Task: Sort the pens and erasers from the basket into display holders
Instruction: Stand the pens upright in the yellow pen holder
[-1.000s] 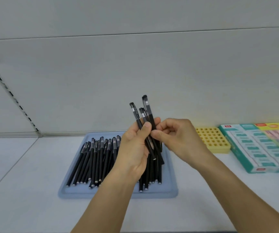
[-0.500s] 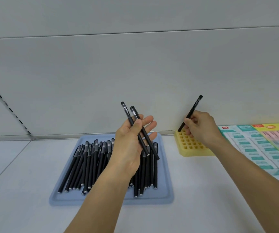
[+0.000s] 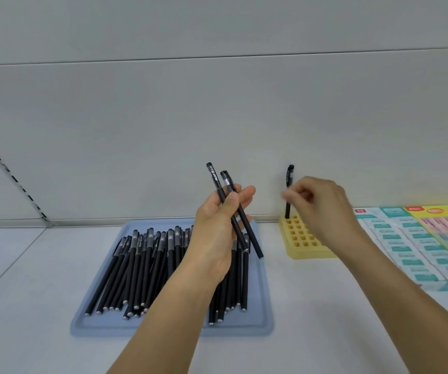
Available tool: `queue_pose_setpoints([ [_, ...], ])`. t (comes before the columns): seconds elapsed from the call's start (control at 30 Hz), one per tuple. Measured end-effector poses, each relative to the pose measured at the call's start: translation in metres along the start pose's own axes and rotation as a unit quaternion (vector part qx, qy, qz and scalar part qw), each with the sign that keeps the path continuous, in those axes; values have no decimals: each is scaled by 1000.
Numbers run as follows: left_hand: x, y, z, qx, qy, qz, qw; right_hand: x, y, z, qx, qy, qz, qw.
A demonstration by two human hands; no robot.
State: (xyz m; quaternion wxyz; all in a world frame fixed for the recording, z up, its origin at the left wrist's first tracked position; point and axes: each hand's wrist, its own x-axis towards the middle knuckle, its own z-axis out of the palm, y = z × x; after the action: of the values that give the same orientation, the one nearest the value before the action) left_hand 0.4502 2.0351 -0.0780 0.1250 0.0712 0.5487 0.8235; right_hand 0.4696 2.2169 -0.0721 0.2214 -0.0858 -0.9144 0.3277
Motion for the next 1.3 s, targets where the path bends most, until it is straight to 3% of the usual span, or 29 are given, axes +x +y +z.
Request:
queue_pose_setpoints([
  [0.07, 2, -2, 11, -2, -14, -4, 1000, -14, -20, -1, 129, -137, -50, 981],
  [0.13, 3, -4, 22, -12, -28, -4, 1000, -19, -22, 2, 147, -206, -63, 965],
  [0.2, 4, -5, 27, -8, -27, 0, 1000, -12, -11, -2, 178, -156, -33, 971],
  [0.3, 6, -6, 24, -11, -8, -5, 1000, 4, 15, -13, 193, 7, 35, 981],
  [0.37, 5, -7, 21, -17, 0, -7, 1000, 13, 31, -15, 166, 47, 58, 983],
  [0.93, -1, -14, 17, -8, -3, -12, 1000, 20, 53, 19, -17, -40, 68, 997],
  [1.03, -1, -14, 20, -13, 4, -20, 1000, 15, 46, 13, -66, 11, 62, 996],
  [1.13, 0, -14, 27, -15, -4, -25, 1000, -6, 25, 4, 52, 61, -5, 997],
  [1.23, 2, -16, 44, -20, -43, -23, 999, -28, 0, 1, 158, -80, -77, 981],
  [1.3, 5, -20, 52, -11, -72, -17, 997, -31, -2, 1, 177, -125, -93, 972],
])
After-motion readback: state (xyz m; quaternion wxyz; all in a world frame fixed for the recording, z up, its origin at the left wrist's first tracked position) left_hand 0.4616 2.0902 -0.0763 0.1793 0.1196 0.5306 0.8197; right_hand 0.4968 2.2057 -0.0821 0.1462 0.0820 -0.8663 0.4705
